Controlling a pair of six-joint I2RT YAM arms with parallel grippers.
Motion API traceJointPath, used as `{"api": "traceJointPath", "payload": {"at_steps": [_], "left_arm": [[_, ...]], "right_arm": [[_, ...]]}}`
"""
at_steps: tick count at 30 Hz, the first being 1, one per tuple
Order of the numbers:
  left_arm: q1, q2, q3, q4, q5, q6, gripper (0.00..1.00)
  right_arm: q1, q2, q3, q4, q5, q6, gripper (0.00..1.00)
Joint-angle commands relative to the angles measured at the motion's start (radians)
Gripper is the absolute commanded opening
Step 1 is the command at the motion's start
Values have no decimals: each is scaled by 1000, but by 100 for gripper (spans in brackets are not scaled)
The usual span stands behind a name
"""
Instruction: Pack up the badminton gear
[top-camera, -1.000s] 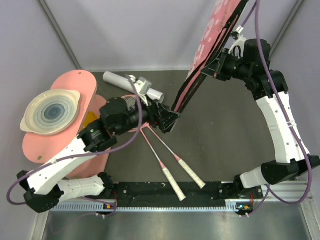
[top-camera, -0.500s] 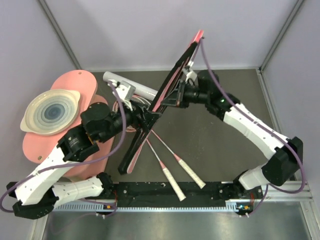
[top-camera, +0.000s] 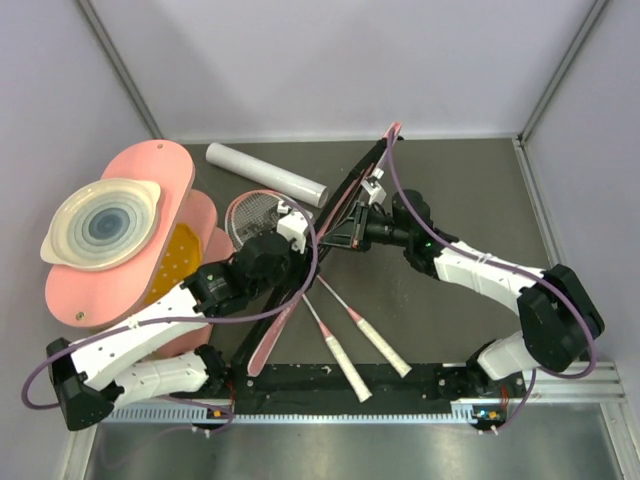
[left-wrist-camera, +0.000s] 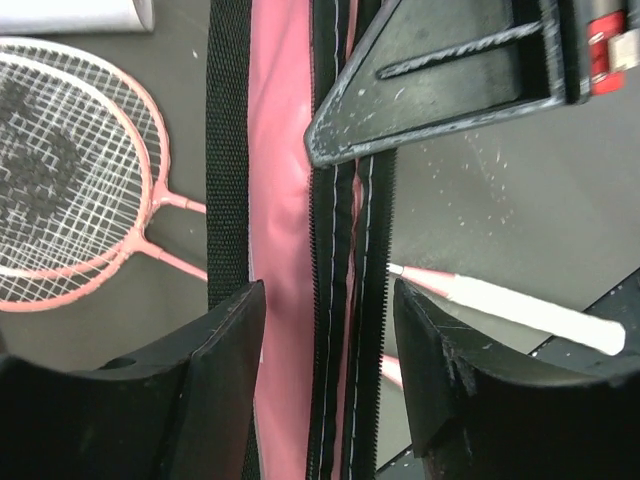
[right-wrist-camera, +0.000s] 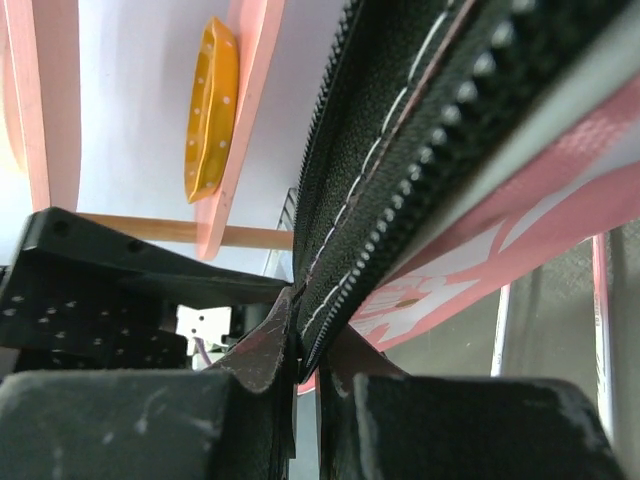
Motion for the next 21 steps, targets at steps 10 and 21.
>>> {"api": "traceJointPath", "payload": {"at_steps": [10, 21], "left_arm": [[4, 7, -55, 136, 8, -3, 59], [4, -98, -99, 141, -41, -7, 58]], "right_arm": [[3, -48, -57, 140, -44, -56, 0], [2, -43, -58, 148, -57, -59, 0]]}}
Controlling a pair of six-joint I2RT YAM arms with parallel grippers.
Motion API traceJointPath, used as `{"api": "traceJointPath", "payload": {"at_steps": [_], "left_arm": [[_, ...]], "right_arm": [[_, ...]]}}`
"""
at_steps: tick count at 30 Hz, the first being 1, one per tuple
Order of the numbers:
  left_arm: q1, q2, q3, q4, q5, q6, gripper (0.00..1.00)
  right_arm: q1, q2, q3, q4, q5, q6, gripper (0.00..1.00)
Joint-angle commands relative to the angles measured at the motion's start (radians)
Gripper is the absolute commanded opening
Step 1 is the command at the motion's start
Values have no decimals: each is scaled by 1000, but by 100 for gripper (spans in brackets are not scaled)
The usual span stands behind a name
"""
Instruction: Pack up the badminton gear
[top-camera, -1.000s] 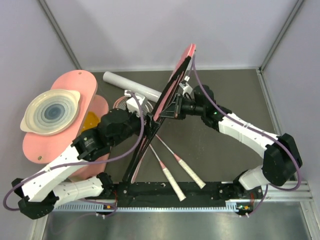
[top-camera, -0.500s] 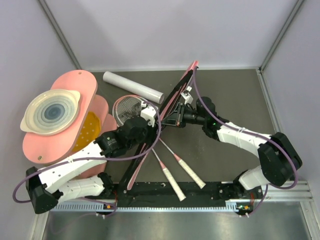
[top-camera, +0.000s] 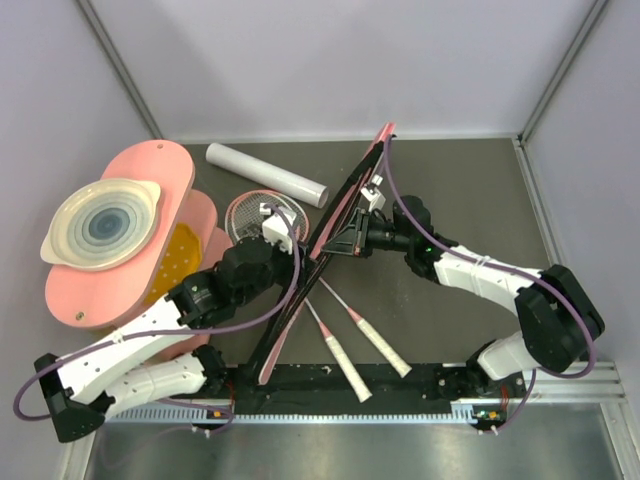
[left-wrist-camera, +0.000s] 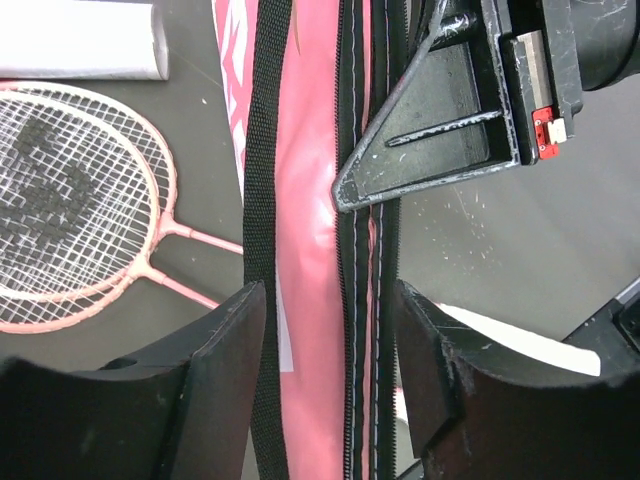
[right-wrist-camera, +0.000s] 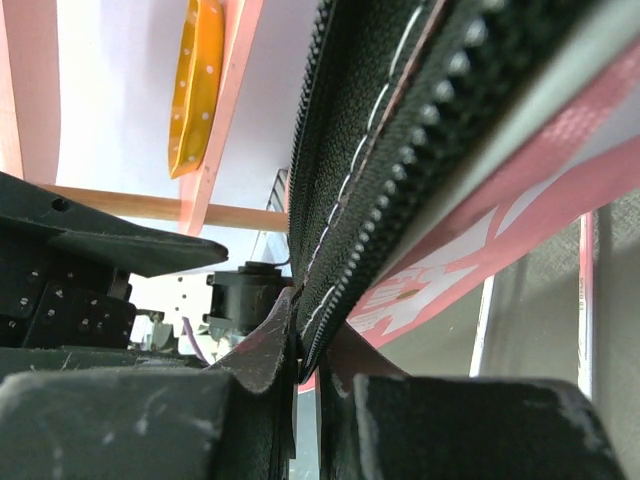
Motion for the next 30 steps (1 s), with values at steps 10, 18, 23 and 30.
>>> {"api": "traceJointPath", "payload": {"at_steps": [10, 18, 23, 30], "left_arm": [[4, 58, -47, 75, -9, 20, 53], [4, 121, -67, 106, -34, 25, 23], [4, 149, -50, 113, 17, 11, 0], [4, 106, -71, 164, 55, -12, 0]], "right_arm": [[3, -41, 1, 117, -28, 15, 0], [5, -59, 9, 11, 3, 12, 5], [22, -93, 64, -330, 225, -109, 32], [48, -128, 70, -446, 348, -152, 53]]}}
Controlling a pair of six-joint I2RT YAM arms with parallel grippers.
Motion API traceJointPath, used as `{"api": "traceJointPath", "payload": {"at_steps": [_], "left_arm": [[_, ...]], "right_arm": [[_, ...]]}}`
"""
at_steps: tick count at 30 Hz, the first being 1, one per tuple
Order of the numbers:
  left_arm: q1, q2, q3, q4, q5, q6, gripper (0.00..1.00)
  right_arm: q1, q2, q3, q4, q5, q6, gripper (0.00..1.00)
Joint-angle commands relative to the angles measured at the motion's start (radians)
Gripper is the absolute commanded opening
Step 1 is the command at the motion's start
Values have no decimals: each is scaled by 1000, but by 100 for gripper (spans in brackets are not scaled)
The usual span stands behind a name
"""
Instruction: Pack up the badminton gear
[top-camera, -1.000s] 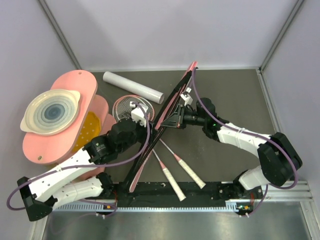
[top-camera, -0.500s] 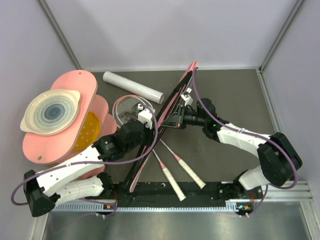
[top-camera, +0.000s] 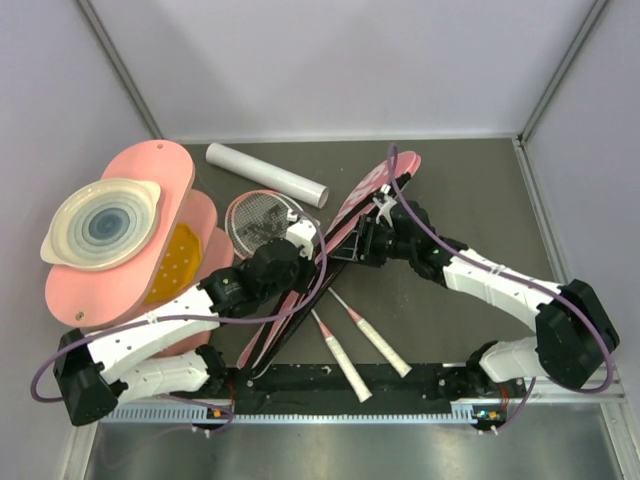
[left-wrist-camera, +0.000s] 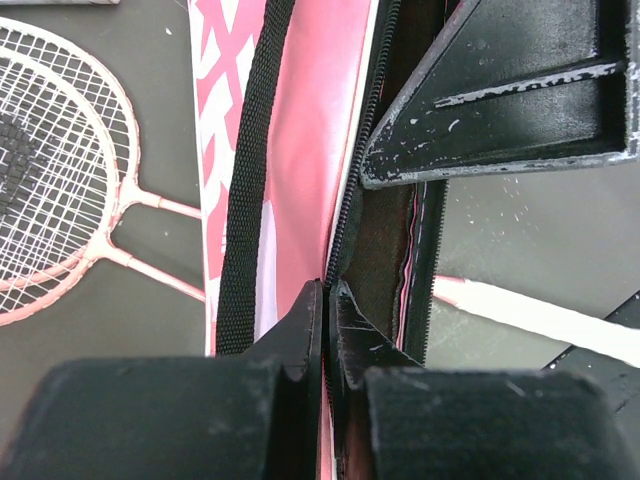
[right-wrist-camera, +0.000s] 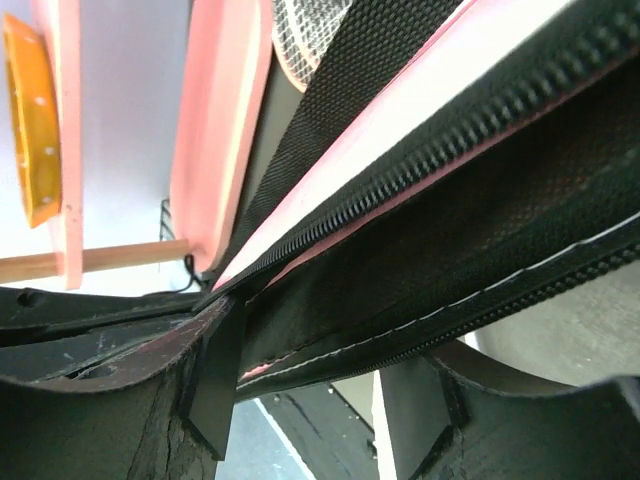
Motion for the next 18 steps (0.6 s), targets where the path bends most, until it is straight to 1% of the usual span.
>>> {"api": "traceJointPath", "payload": {"at_steps": [1, 5, 7, 8, 10, 11, 12, 13, 14, 16, 18], "left_arm": [[4, -54, -20, 109, 34, -14, 0], [4, -89, -40, 136, 50, -43, 0], [4, -100, -42, 140, 66, -65, 0], [4, -101, -45, 140, 70, -71, 0], [4, -106, -49, 144, 77, -82, 0], [4, -107, -58, 146, 77, -83, 0], [4, -107, -63, 147, 73, -83, 0], [4, -106, -69, 147, 59, -80, 0], [2, -101, -77, 149, 45, -80, 0], [4, -94, -81, 150, 22, -77, 0], [4, -69, -78, 153, 4, -66, 15]], "right_arm": [[26, -33, 57, -86, 105, -57, 54], [32, -20, 75, -130, 191, -31, 52], [34, -23, 71, -144, 281, 15, 50], [34, -25, 69, -140, 304, 24, 44], [34, -17, 74, -124, 330, 21, 36], [34, -14, 77, -108, 324, 12, 24], [34, -5, 89, -83, 311, 5, 16], [35, -2, 100, -86, 286, -8, 11], [49, -2, 114, -90, 278, -14, 0], [67, -2, 146, -100, 255, -26, 0], [87, -3, 158, -100, 238, -12, 0]]}}
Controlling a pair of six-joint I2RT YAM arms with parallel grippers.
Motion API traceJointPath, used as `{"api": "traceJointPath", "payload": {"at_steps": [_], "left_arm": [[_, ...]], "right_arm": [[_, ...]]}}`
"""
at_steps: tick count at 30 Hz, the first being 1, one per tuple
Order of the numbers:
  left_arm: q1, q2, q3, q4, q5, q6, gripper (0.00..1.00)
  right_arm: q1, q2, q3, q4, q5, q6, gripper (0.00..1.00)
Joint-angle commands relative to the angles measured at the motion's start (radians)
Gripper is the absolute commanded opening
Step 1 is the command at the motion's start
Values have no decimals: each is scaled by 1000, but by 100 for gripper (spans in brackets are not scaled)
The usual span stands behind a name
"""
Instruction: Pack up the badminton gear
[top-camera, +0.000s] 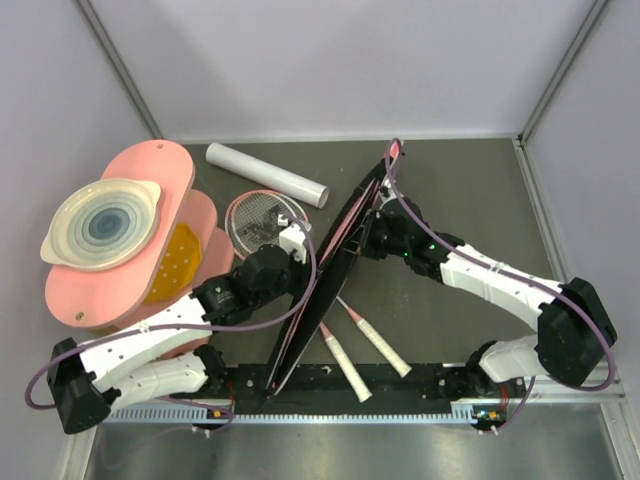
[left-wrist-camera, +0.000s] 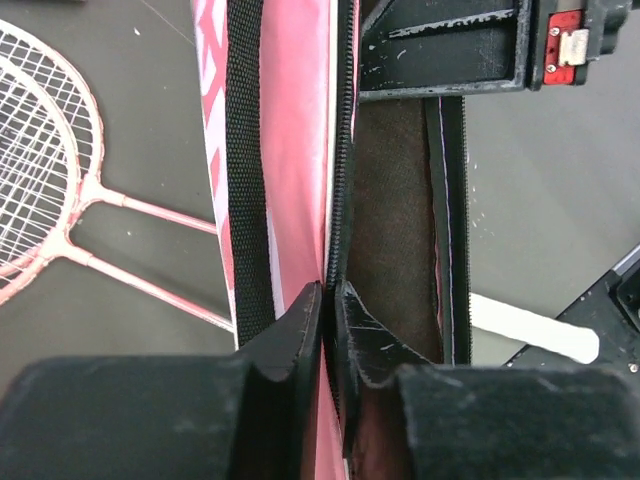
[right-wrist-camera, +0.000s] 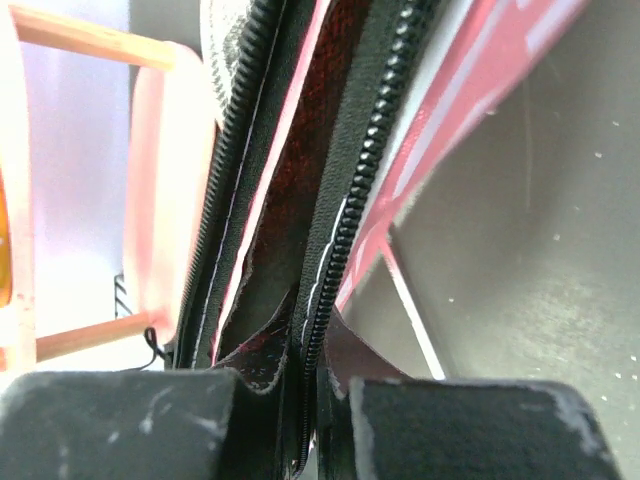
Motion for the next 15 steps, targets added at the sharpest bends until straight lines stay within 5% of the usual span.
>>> {"api": "traceJointPath", "payload": {"at_steps": [1, 2, 7, 15], "left_arm": [[4, 22, 3, 85, -51, -1, 20], [4, 42, 15, 85, -59, 1, 31], [4, 111, 73, 88, -123, 36, 48], [14, 240, 202, 72, -278, 131, 50]], "right_arm": [[54, -10, 85, 57, -52, 10, 0], [59, -12, 81, 67, -62, 20, 0], [89, -16, 58, 98, -91, 47, 0], [89, -24, 36, 170, -164, -9, 0]]}}
